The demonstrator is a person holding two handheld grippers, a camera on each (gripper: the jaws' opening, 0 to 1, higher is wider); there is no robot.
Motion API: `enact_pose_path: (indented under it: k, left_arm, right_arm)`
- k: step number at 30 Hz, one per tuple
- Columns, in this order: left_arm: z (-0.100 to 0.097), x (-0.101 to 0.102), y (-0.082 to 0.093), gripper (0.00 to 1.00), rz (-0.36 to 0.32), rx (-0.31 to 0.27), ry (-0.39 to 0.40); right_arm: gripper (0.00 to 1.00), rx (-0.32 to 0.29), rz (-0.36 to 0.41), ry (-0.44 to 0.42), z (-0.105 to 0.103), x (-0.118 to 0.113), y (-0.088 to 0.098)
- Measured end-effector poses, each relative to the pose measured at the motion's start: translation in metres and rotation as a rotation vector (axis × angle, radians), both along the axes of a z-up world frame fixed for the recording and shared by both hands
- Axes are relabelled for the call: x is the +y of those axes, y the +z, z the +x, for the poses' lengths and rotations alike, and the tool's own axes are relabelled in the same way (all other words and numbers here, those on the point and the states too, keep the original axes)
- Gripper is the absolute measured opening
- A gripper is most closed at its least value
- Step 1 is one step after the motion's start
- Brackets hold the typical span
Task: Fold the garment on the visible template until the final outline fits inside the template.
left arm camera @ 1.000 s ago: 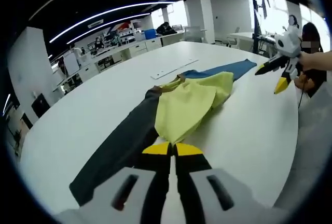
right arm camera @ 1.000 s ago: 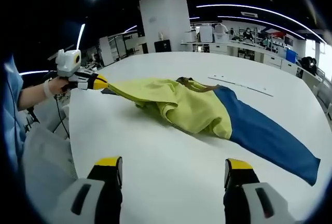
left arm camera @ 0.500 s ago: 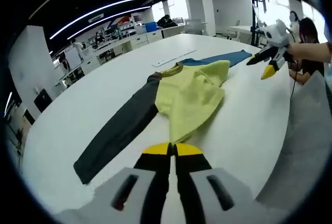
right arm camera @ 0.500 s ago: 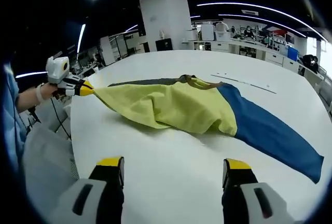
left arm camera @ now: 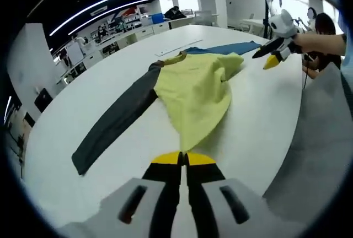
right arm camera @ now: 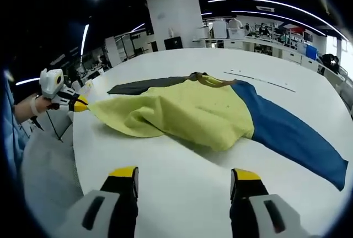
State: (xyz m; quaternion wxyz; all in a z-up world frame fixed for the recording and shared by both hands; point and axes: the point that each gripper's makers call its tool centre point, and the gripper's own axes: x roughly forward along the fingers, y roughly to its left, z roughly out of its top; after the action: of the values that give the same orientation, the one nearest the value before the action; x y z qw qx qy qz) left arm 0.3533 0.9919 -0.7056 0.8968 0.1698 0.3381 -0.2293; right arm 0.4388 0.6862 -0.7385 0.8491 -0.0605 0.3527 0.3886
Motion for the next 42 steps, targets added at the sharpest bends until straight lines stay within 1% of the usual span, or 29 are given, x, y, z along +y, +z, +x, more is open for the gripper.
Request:
enact_pose_path:
  k: [2,4,7,10,13,16,19,22,25,26,27,29,34,35,39,42]
  left_arm:
    - [0.0,0.0,-0.001,0.0,-0.002,0.005,0.002]
    - [0.001,0.0,-0.002,0.0,-0.001,0.005,0.006]
    - [0.002,-0.001,-0.002,0.0,-0.01,0.006,0.017]
    - [0.002,0.0,-0.003,0.0,-0.022,0.009,0.031]
    - [0.002,0.0,-0.003,0.0,-0.022,0.009,0.032]
    - [0.001,0.0,-0.004,0.0,-0.027,0.014,0.038]
    - [0.001,0.0,-0.004,0.0,-0.029,0.014,0.041]
    - [0.002,0.0,-0.004,0.0,-0.031,0.012,0.045]
    - [0.003,0.001,-0.004,0.0,-0.032,0.01,0.049]
    - [0.003,0.001,-0.004,0.0,-0.032,0.009,0.049]
    - [0.004,0.001,-0.004,0.0,-0.031,0.008,0.051]
    - [0.005,0.002,-0.003,0.0,-0.032,0.007,0.053]
    - [0.011,0.004,-0.001,0.0,-0.032,-0.004,0.058]
    - [0.012,0.005,-0.001,0.0,-0.032,-0.005,0.059]
    - [0.017,0.006,0.001,0.0,-0.032,-0.014,0.066]
    - [0.022,0.007,0.003,0.0,-0.031,-0.021,0.068]
  right_arm:
    - [0.62,0.002,-0.006,-0.005,0.004,-0.001,-0.004]
    - [0.58,-0.001,0.007,-0.019,0.011,0.0,-0.006]
    - [0.53,-0.002,0.023,-0.036,0.023,0.005,-0.01]
    - [0.47,-0.005,0.017,-0.039,0.035,0.01,-0.016]
    - [0.44,-0.018,0.03,-0.043,0.044,0.016,-0.017]
    - [0.38,-0.03,0.047,-0.046,0.05,0.022,-0.016]
    - [0.29,-0.036,0.059,-0.056,0.053,0.025,-0.016]
    - [0.18,-0.065,0.072,-0.069,0.058,0.025,-0.01]
    - [0.0,-0.089,0.094,-0.089,0.064,0.024,0.002]
    - [0.0,-0.1,0.102,-0.096,0.066,0.024,0.006]
    - [0.0,-0.094,0.111,-0.095,0.066,0.025,0.008]
    - [0.0,-0.103,0.118,-0.095,0.068,0.026,0.015]
    - [0.0,-0.141,0.149,-0.098,0.078,0.031,0.038]
    - [0.0,-0.154,0.154,-0.102,0.082,0.032,0.043]
    - [0.0,-0.167,0.201,-0.12,0.098,0.038,0.058]
    - [0.0,-0.186,0.195,-0.118,0.11,0.042,0.063]
